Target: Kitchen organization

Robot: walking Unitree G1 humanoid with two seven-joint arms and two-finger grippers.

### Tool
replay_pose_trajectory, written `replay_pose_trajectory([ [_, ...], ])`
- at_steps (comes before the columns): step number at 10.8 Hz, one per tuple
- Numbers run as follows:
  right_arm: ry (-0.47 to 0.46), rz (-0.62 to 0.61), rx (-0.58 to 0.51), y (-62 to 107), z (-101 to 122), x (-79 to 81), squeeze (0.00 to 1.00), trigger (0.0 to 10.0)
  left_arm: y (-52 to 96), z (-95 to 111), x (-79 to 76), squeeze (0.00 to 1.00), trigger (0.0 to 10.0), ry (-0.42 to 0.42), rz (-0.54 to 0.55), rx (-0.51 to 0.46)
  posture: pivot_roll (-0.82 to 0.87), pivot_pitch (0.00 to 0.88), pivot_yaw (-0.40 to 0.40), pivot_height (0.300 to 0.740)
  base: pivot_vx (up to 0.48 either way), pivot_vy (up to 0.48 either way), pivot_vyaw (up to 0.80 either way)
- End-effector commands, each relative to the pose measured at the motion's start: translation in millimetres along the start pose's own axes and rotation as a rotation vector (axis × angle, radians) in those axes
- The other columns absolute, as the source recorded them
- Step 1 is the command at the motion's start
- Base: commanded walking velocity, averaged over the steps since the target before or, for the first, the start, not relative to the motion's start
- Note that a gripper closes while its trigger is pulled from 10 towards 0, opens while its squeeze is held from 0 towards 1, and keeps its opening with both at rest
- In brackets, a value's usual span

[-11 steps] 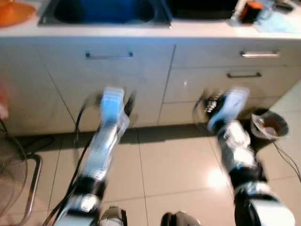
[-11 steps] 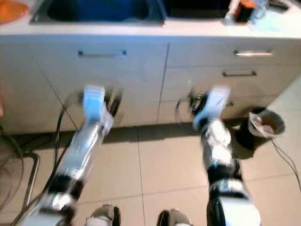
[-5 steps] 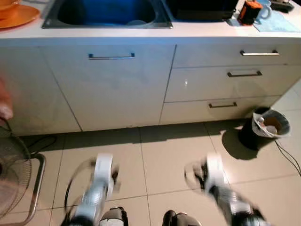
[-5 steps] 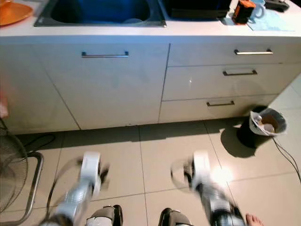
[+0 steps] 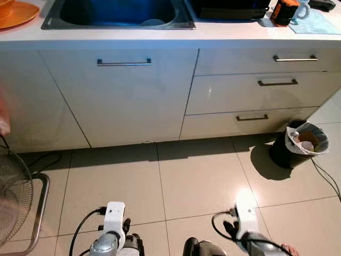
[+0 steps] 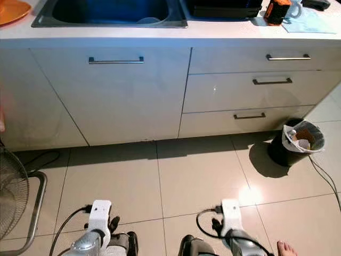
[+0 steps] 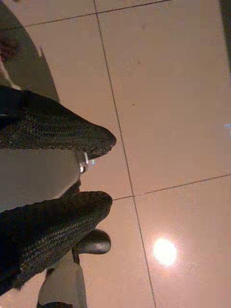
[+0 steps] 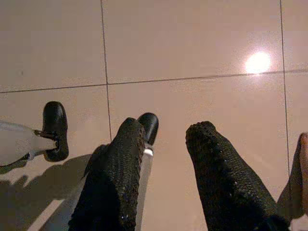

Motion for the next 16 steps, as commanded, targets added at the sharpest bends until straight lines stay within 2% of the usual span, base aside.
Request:
replay_pose_trajectory([
  [1, -0.010, -0.017, 0.027, 1.8, -7.7, -4.6, 0.00, 10.0, 3.2, -16.6, 2.8, 0.00, 10.0, 0.011, 0.021, 0.051, 0.06, 0.184, -0.066, 0.723, 0.000, 0.000, 0.00],
  [4, -0.010, -0.012, 0.032, 1.4, -9.4, -0.7, 0.00, 10.0, 5.0, -21.2, 8.4, 0.00, 10.0, 0.020, 0.044, 0.059, 0.07, 0.187, -0.063, 0.723, 0.000, 0.000, 0.00],
  [11, -0.027, -0.006, 0.031, 0.8, -10.8, 4.6, 0.00, 10.0, 4.3, -18.4, 7.2, 0.00, 10.0, -0.004, 0.033, 0.051, 0.05, 0.179, -0.047, 0.723, 0.000, 0.000, 0.00],
  [16, -0.057, -0.026, 0.020, 0.9, -8.2, 0.4, 0.00, 10.0, -0.7, -4.0, -5.7, 0.00, 10.0, -0.034, 0.000, 0.023, 0.03, 0.126, -0.023, 0.723, 0.000, 0.000, 0.00],
])
Point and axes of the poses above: a point about 5 cm out from each wrist's last joint towards the gripper, its own y axis pointing back from the gripper into the wrist, its own z axis along the axis of the wrist's last joint, x = y × z, the point moved 5 cm from there along -y, pointing out of the wrist towards the gripper, and after that the axes turned 10 degrees about y, right-handed, at the moved point
